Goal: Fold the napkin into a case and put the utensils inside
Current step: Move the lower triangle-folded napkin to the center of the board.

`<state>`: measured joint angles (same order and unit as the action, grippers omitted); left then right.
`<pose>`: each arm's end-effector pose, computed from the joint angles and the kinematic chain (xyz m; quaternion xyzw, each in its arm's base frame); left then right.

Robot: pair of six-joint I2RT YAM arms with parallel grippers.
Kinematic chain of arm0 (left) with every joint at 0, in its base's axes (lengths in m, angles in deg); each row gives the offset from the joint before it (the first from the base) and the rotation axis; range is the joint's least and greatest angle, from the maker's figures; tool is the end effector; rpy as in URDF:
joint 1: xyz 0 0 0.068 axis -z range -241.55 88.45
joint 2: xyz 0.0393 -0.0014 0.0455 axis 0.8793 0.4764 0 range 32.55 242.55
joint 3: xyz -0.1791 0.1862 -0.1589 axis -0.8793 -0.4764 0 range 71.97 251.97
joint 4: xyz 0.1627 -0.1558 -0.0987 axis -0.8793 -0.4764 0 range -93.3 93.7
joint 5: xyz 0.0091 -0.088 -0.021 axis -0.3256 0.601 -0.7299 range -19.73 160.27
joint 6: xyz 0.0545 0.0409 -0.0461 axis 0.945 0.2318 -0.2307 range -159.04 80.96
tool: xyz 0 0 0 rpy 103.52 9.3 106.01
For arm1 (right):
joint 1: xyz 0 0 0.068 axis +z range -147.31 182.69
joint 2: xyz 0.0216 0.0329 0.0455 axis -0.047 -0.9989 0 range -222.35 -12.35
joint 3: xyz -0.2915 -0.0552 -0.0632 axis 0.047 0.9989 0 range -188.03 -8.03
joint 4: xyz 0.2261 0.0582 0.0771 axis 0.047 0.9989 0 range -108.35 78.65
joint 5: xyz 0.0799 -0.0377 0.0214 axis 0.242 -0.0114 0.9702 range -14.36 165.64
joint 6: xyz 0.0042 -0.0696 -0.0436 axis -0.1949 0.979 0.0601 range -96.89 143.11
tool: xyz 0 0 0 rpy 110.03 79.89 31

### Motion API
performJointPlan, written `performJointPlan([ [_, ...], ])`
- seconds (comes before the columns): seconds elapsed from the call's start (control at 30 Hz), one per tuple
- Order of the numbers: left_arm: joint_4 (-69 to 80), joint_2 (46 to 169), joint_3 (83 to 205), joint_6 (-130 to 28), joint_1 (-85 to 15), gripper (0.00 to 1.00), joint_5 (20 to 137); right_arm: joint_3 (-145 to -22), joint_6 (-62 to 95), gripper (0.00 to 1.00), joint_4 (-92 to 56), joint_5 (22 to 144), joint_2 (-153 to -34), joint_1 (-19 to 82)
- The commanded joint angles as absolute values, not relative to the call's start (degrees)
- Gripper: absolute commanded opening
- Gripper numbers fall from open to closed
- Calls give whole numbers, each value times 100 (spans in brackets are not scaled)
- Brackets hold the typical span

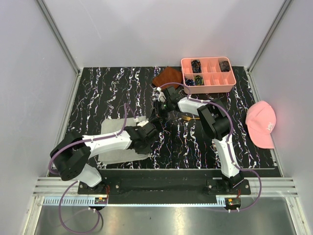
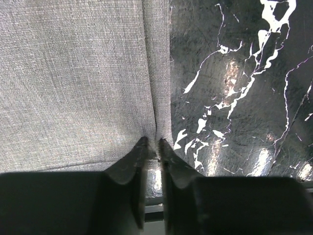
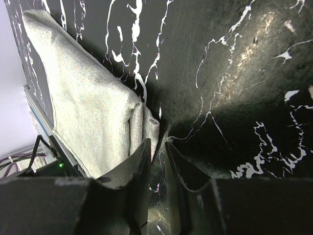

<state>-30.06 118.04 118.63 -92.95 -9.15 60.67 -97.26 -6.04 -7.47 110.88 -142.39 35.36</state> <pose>0.1654 -0.1952 0.1735 -0.0256 0.9848 -0.0711 0.1566 0.4022 0.3069 0.1321 -0.1269 0.8968 0.4060 0.1215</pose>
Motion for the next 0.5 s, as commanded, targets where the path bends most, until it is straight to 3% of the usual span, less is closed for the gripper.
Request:
performJointPlan([
  [0.0, -3014, 11543, 11821, -9380, -882, 11, 5938, -9574, -344, 27, -534, 10833, -14314, 3548],
  [0.1, -3014, 11402, 11777, -9397, -882, 8, 5946, -9618, -317, 27, -543, 10886, -14410, 3548],
  [0.23, -3014, 11297, 11742, -9424, -882, 7, 5973, -9802, -326, 36, -543, 10948, -14542, 3556],
  [0.47, -3005, 11244, 11724, -9433, -882, 6, 5973, -10022, -396, 33, -525, 10948, -14761, 3565],
])
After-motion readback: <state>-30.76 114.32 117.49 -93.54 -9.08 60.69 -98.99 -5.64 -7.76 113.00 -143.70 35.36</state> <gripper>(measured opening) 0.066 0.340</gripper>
